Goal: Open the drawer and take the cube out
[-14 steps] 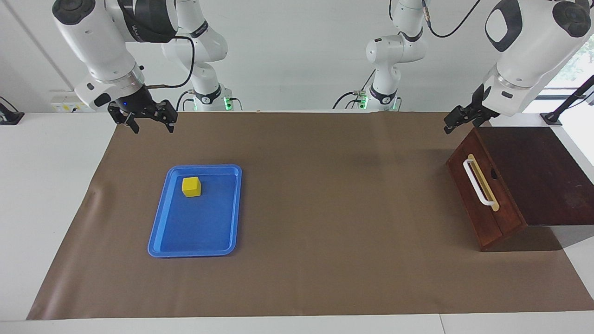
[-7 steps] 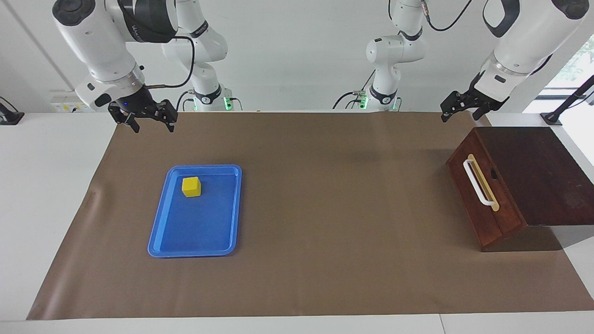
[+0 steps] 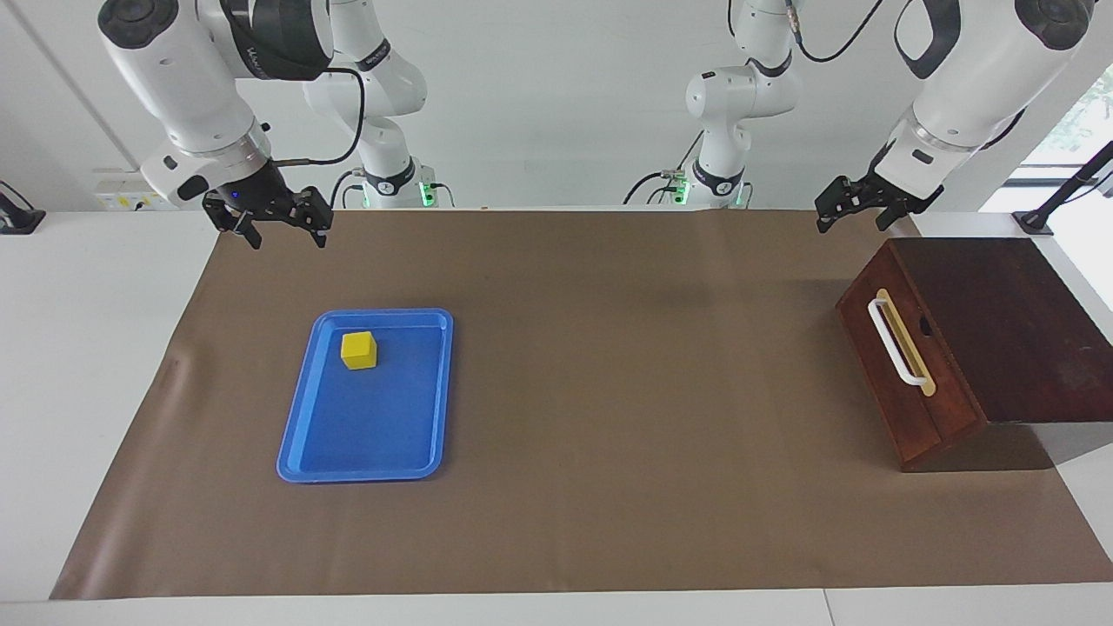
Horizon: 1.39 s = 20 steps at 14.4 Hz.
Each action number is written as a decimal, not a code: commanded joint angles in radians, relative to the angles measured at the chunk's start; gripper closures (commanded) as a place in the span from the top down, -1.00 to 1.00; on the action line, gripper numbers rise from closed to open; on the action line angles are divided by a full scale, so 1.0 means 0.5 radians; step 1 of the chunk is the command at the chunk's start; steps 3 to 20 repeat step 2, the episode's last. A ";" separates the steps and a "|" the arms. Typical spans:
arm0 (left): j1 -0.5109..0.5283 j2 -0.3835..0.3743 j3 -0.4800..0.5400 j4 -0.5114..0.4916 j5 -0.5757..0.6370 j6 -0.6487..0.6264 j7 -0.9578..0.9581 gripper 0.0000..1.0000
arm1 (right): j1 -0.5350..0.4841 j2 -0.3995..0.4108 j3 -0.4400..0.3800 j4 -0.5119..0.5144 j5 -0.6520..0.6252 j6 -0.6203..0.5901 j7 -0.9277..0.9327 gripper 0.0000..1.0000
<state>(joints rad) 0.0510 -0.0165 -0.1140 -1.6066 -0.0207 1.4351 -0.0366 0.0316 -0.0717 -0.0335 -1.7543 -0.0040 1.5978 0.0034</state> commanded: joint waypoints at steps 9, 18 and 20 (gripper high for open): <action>0.014 -0.041 0.019 -0.026 -0.008 -0.011 0.015 1.00 | -0.023 0.002 0.009 0.026 -0.020 -0.054 -0.037 1.00; 0.014 -0.041 0.019 -0.026 -0.008 -0.011 0.015 1.00 | -0.023 0.002 0.009 0.026 -0.020 -0.054 -0.037 1.00; 0.014 -0.041 0.019 -0.026 -0.008 -0.011 0.015 1.00 | -0.023 0.002 0.009 0.026 -0.020 -0.054 -0.037 1.00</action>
